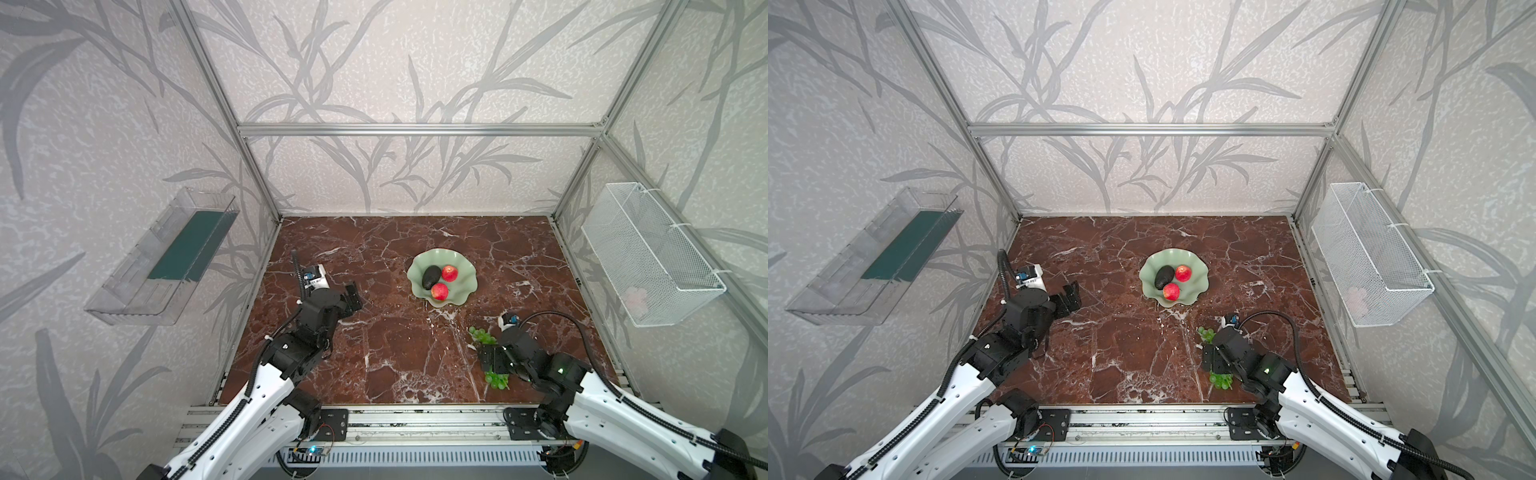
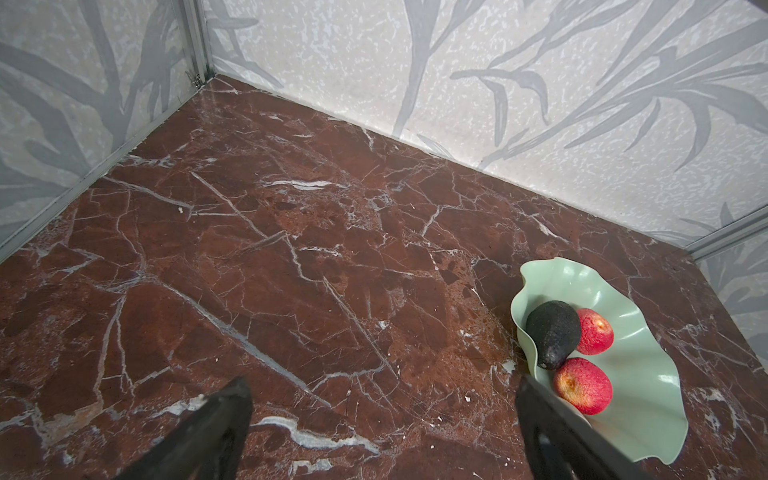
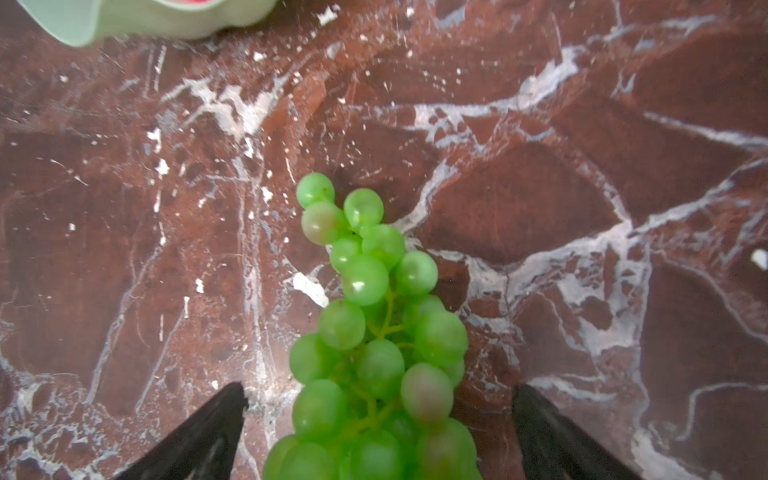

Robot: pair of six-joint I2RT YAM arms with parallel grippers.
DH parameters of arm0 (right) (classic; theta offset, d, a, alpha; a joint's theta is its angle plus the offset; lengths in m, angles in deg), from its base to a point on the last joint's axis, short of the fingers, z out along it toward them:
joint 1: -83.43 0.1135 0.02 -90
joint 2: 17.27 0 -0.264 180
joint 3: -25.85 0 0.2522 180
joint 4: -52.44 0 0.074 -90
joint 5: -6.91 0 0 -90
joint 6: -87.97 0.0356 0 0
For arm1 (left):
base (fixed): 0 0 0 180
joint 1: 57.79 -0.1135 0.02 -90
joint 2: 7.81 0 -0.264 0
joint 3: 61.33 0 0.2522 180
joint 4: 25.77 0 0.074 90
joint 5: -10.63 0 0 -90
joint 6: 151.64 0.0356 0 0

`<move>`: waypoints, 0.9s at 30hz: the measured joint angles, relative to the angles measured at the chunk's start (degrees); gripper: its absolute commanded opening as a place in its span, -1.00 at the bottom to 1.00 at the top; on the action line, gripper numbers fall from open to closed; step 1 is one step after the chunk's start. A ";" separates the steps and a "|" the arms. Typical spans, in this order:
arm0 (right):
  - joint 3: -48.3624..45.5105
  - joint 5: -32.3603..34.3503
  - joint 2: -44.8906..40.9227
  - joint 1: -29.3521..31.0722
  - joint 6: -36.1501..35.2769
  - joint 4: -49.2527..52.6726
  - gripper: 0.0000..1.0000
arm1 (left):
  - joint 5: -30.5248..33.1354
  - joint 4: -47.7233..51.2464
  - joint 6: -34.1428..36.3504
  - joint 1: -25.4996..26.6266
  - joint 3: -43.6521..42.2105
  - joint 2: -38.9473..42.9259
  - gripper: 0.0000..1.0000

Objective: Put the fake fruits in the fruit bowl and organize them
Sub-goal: 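Lift the grapes with the right gripper toward the bowl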

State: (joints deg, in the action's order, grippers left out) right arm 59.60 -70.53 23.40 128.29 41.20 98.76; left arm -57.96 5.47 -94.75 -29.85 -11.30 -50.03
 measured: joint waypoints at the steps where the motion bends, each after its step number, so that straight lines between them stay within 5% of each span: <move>1: -0.55 -0.31 0.59 0.09 0.50 -0.33 0.97 | -0.07 0.00 -0.02 0.00 0.00 0.00 0.98; 20: -3.67 0.35 6.51 0.81 5.18 -9.55 -0.15 | -0.07 0.02 -0.09 0.00 -0.02 0.04 0.97; 27: -3.56 1.99 7.82 0.85 4.31 -12.02 -0.35 | -0.07 0.04 -0.07 -0.02 -0.02 0.37 0.97</move>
State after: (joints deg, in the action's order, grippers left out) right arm 56.04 -68.54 31.22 129.14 45.50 86.74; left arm -58.03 5.51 -94.81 -29.87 -11.32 -49.66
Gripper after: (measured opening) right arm 0.338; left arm 0.987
